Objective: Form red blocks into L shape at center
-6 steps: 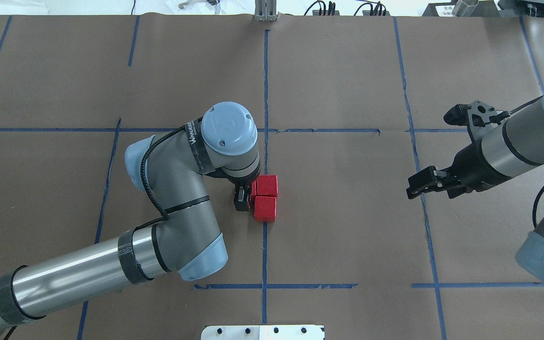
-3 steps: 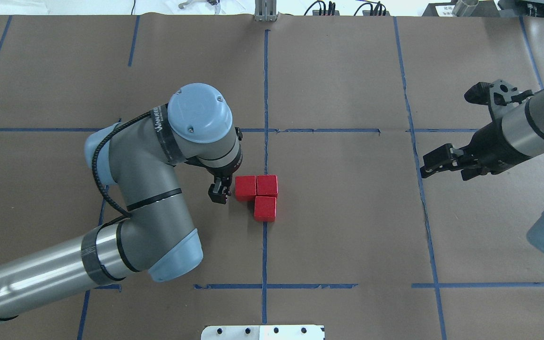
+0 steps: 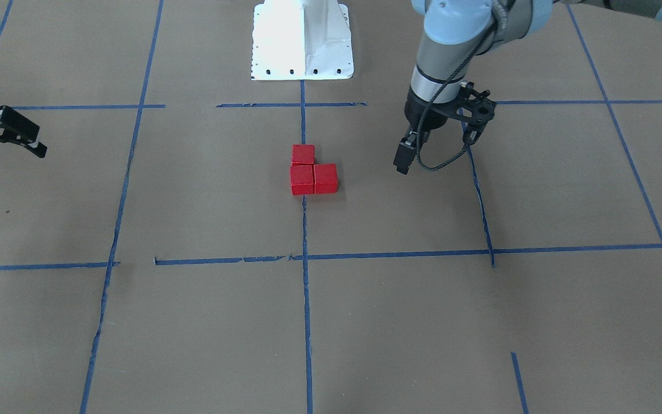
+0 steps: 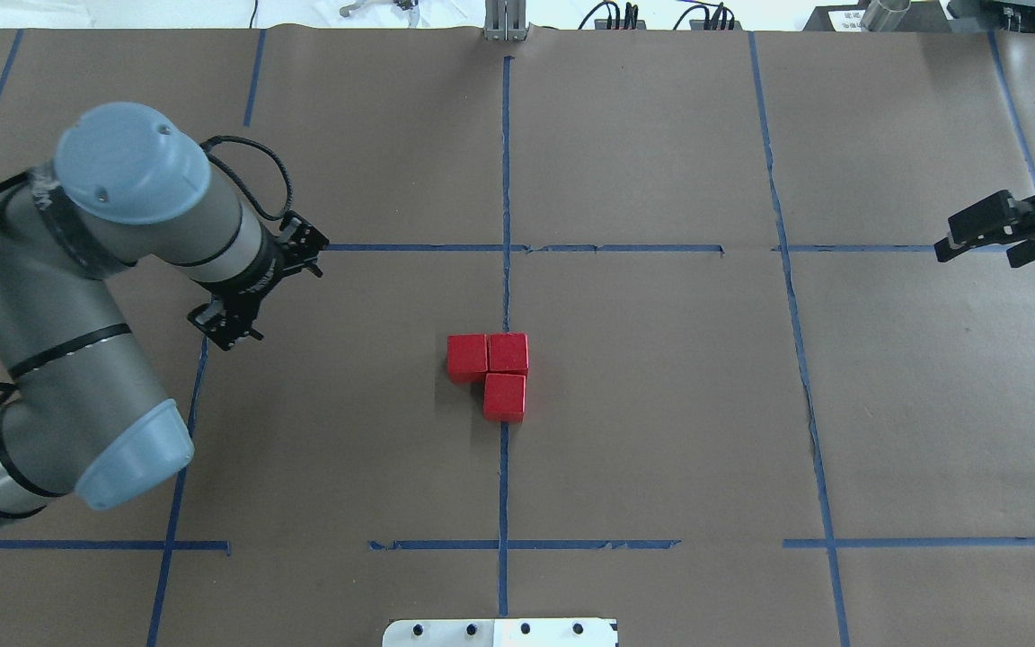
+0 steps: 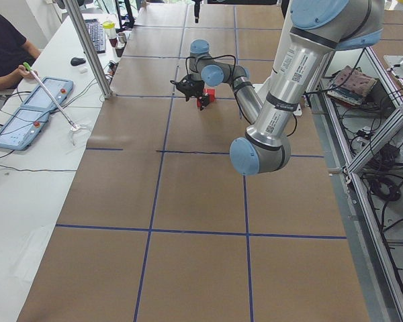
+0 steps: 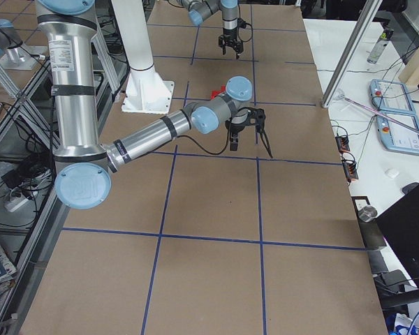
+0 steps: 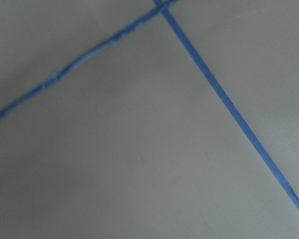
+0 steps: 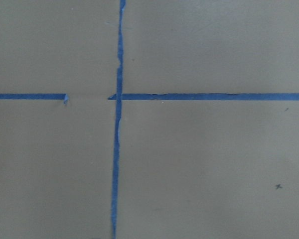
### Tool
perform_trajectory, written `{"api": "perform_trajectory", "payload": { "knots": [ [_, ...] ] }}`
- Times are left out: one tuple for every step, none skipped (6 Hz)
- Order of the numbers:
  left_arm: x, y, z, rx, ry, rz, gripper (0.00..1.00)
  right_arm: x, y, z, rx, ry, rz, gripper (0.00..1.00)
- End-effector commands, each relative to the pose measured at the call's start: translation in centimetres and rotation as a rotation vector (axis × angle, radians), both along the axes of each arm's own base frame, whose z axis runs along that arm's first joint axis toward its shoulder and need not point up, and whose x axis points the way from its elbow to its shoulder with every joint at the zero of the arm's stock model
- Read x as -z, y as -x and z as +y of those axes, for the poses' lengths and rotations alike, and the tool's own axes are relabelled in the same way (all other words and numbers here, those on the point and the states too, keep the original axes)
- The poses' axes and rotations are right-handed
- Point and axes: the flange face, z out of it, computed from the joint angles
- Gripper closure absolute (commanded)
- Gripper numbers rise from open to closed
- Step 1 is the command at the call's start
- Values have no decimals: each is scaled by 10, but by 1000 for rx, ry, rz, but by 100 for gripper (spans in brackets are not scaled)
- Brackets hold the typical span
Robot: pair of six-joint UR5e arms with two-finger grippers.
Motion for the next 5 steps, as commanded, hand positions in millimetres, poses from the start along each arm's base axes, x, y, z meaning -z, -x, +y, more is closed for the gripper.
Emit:
{"api": "perform_trajectory", "payload": {
  "knots": [
    [-57, 99, -35, -173, -126, -29, 0, -60, -54, -22, 19, -52, 41, 0],
    [-98, 158, -43, -320, -212, -17, 0, -81, -77, -27, 18, -58, 43, 0],
    [-136, 207, -44, -425, -304, -46, 0, -99, -98, -29, 24, -68, 34, 0],
    [-160, 247, -43, -540, -408, -11, 0, -111, -109, -29, 20, -64, 32, 0],
    [-190, 277, -38, -634, -491, -34, 0, -124, -118, -29, 16, -52, 28, 0]
  ]
}}
